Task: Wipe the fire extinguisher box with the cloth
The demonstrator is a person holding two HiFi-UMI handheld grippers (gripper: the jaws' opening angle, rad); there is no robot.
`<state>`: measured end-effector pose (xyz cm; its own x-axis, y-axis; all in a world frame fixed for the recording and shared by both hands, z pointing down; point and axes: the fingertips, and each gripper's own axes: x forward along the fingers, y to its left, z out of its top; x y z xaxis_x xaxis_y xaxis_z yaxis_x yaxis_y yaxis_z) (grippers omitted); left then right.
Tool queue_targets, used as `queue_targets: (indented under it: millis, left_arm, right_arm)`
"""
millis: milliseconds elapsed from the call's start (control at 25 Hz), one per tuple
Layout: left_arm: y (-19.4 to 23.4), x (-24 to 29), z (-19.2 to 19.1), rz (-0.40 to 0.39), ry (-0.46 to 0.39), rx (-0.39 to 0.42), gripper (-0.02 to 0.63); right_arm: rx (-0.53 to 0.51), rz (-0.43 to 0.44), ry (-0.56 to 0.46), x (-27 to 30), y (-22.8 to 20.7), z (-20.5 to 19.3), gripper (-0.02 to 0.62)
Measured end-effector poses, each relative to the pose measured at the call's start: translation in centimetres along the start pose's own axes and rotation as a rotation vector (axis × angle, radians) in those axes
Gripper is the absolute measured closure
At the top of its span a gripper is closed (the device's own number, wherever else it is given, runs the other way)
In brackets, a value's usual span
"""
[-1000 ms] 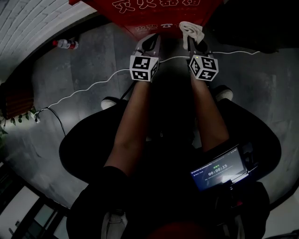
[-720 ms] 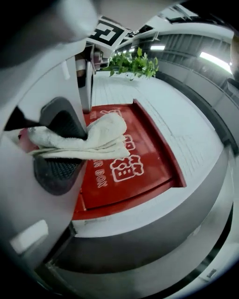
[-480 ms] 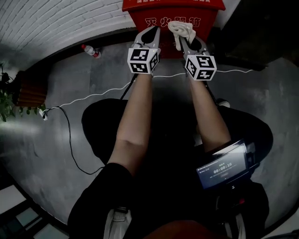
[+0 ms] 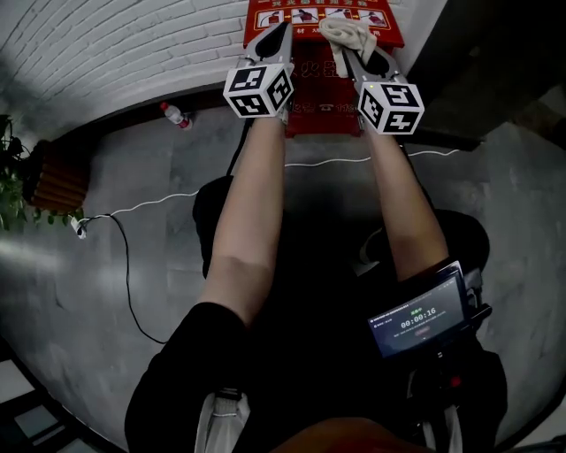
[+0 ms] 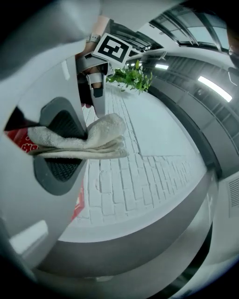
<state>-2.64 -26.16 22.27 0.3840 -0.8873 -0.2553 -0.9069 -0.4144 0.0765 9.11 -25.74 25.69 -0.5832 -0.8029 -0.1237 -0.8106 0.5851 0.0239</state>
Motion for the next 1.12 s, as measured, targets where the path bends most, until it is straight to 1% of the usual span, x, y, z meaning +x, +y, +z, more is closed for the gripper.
queue_targets:
  millis: [40,120,200,280,400,520,600,680,760,840,920,1000,1120]
  left_arm:
    - [0.1,0.6,0.2,-0.005,0.022,0.005,0.603]
    - [-0.2,1.7,0.7,-0.031,0.073,0.040,0.603]
    - [-0.7,2.6,1.8,-0.063,0.097,0.079,0.603]
    - [-0.7,3.3,2.9,-0.076,0.107,0.106,0.603]
    - [-0.4,4.6,3.5,-0.083,0.121,0.137,0.603]
    - [-0.1,5.9,3.9,-0.086,0.127,0.137,0.603]
    - [0.3,6.8,3.9,-0.079,0.139,0.143,0.603]
    - [0.4,7.6,3.9,-0.083,0.147,0.151,0.603]
    - [0.1,8.1,4.0,-0.102,0.140,0.162,0.603]
    - [-0.6,8.5,3.9,-0.125,0.130,0.181,0.603]
    - [-1.0,9.2,3.5,-0.129,0.133,0.191,0.603]
    - [-0.5,10.1,2.6,-0.101,0.155,0.187,0.603]
    - [1.1,12.0,1.5,-0.034,0.195,0.164,0.603]
  right_arm:
    - [-0.017,0.006,0.005,0.5,-0.3,0.9,0.500]
    - [-0.042,0.021,0.020,1.3,-1.0,2.7,0.500]
    - [-0.076,0.031,0.040,2.0,-1.8,4.1,0.500]
    - [-0.099,0.047,0.059,2.7,-2.6,5.2,0.500]
    - [-0.107,0.068,0.093,3.9,-4.0,5.9,0.500]
    - [-0.132,0.062,0.116,5.0,-5.9,7.0,0.500]
    - [-0.163,0.055,0.133,5.7,-7.3,7.6,0.500]
    - [-0.219,0.054,0.162,6.6,-8.7,7.7,0.500]
    - [-0.319,0.068,0.213,7.6,-9.5,7.3,0.500]
    - [-0.486,0.094,0.281,8.9,-9.6,6.5,0.500]
    - [-0.665,0.122,0.345,10.2,-9.5,5.3,0.500]
    - [-0.784,0.155,0.393,11.5,-9.6,3.8,0.500]
    - [-0.889,0.177,0.447,13.5,-10.8,2.3,0.500]
